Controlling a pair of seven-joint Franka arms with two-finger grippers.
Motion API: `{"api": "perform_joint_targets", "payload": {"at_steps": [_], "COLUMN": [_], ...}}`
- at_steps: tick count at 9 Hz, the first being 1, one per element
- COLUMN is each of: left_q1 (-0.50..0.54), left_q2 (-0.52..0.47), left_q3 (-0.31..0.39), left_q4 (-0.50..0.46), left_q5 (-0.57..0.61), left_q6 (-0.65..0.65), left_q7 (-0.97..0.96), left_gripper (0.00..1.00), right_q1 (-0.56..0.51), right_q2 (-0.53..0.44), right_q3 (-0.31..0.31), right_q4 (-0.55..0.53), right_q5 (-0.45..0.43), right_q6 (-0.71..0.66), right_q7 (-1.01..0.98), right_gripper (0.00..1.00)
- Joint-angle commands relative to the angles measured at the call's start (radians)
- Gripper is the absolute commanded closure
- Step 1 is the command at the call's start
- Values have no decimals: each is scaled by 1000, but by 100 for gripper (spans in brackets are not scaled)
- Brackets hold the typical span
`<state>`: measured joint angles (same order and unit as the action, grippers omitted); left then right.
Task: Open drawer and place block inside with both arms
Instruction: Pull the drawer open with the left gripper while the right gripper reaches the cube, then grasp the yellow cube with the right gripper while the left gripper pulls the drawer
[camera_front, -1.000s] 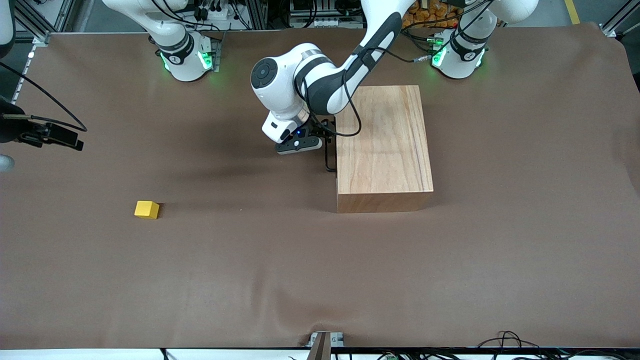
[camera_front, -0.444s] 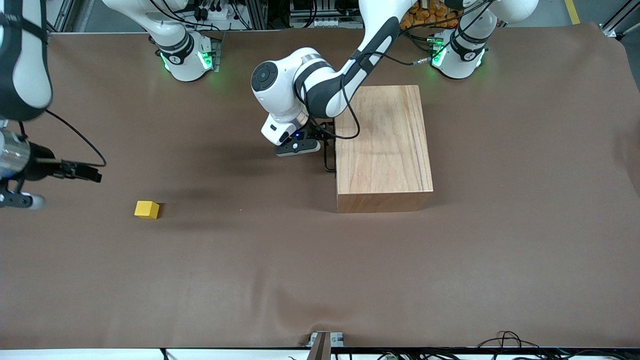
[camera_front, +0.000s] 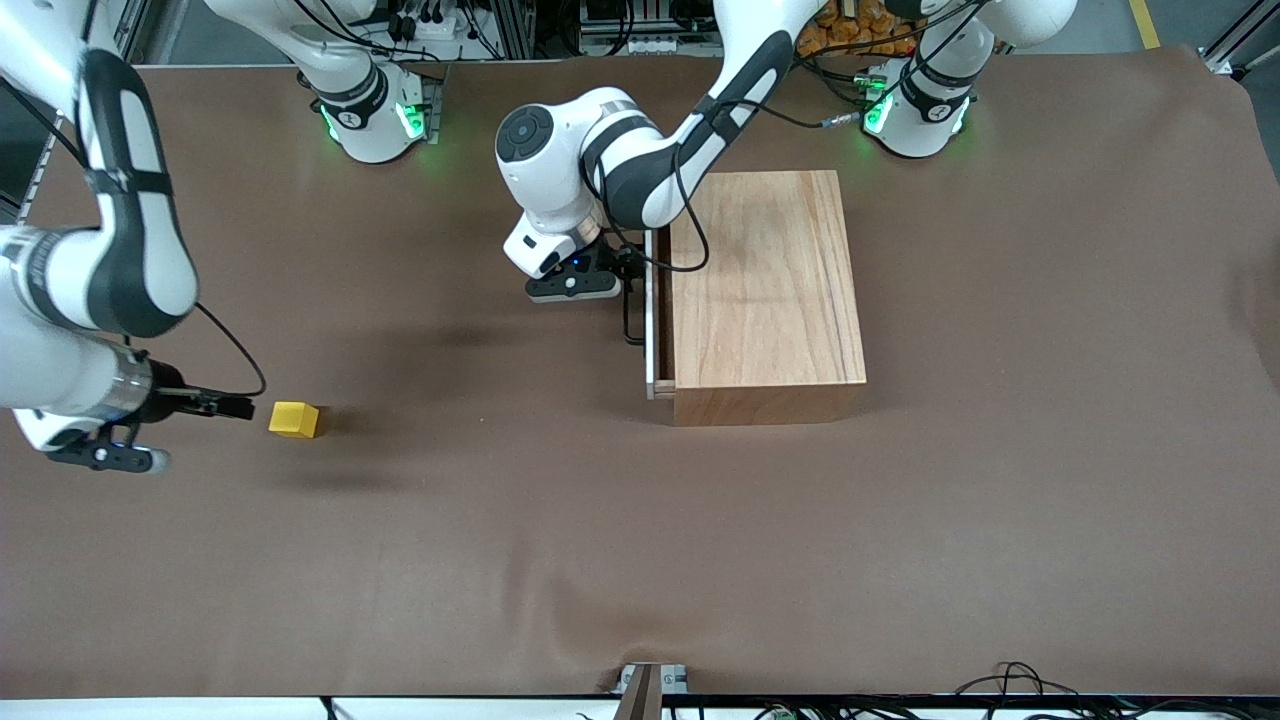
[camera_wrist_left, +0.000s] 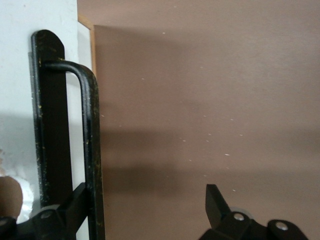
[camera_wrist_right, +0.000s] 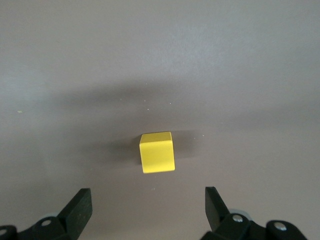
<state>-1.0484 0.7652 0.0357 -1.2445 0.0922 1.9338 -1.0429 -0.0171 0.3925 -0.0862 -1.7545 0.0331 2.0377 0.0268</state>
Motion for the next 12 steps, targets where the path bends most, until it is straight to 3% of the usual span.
{"api": "perform_joint_targets", "payload": {"at_steps": [1,6,8,9,10,12], "left_q1": [-7,-9,-9,-9,-9,-9], "left_q2": [14,32,34,32,32,32], "left_q3": [0,-28,-48,-52,-66,-80], "left_q4": [20,23,25,25,26,26], "left_q5": [-34,-37,-37,-37,-37,-38], "left_q6": [65,137,169,171,191,224], "left_q7": [-6,-3,-6,-6,-6,-8], "left_gripper": [0,0,0,0,0,0], "right_q1": [-14,-11,-15,-18,-20,-18], "right_q2": [55,219,241,246,247,243], "right_q3": [9,9,9,9,9,9], "right_q4": [-30,-28,-25,-23,-20,-1], "right_q5": [7,7,8,8,16,16], "right_q6": [79,101,131,139,154,164], "right_q7": [-10,-16,-18,-25,-25,-27], "right_gripper": [0,0,0,59,100,100]}}
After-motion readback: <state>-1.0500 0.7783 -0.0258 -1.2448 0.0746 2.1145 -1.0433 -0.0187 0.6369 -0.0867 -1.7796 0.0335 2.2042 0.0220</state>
